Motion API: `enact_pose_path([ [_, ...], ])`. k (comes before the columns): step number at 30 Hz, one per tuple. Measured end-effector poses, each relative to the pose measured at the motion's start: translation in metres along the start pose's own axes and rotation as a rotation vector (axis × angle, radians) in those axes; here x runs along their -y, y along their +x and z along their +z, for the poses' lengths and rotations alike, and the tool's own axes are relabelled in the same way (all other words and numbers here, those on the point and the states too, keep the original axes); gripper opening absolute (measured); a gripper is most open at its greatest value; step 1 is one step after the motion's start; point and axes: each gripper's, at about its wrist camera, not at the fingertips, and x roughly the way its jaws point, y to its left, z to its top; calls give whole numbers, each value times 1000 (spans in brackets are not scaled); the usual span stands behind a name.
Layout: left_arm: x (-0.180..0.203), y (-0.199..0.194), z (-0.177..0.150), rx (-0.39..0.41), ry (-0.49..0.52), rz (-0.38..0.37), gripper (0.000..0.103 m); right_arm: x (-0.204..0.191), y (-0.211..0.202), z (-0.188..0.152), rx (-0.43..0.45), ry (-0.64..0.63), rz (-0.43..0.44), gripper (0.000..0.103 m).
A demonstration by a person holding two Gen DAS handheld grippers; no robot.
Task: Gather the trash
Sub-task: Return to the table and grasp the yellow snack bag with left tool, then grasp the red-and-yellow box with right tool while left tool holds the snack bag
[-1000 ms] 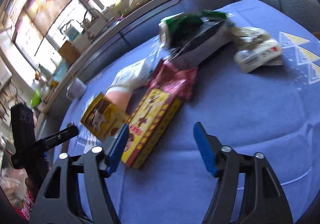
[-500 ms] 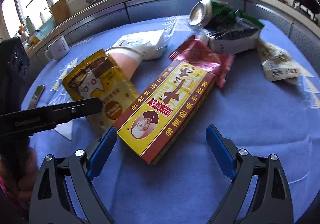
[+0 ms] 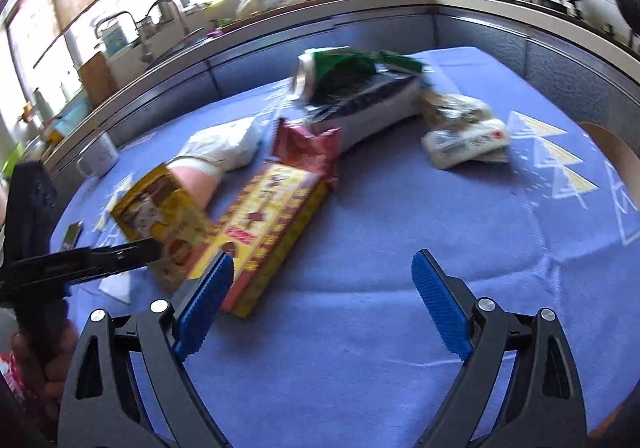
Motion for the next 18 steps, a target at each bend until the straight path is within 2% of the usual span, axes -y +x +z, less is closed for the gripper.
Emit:
enact_pose_path([
  [2, 3, 0, 2, 14, 4, -2, 52, -16, 9, 0, -27, -33, 42, 89],
  [3, 5, 2, 4, 13, 7, -1, 46, -25, 14, -1, -37, -51, 55, 89],
  [4, 6, 4, 4, 5, 6, -10, 24, -31, 17, -2, -42, -68, 59, 89],
  [5, 6, 6, 4, -11, 2, -23, 12, -39, 21, -2, -50, -93, 59, 89],
  [6, 6, 6, 3, -18, -3, -40, 8, -46, 26, -3, -55, -115, 50, 89],
  [11, 0, -14, -6, 8, 10, -42, 2, -63, 42, -3, -84, -148, 1, 89],
  [18, -18, -30, -20, 1, -11, -43, 2, -64, 52, -7, -105, -164, -54, 88],
])
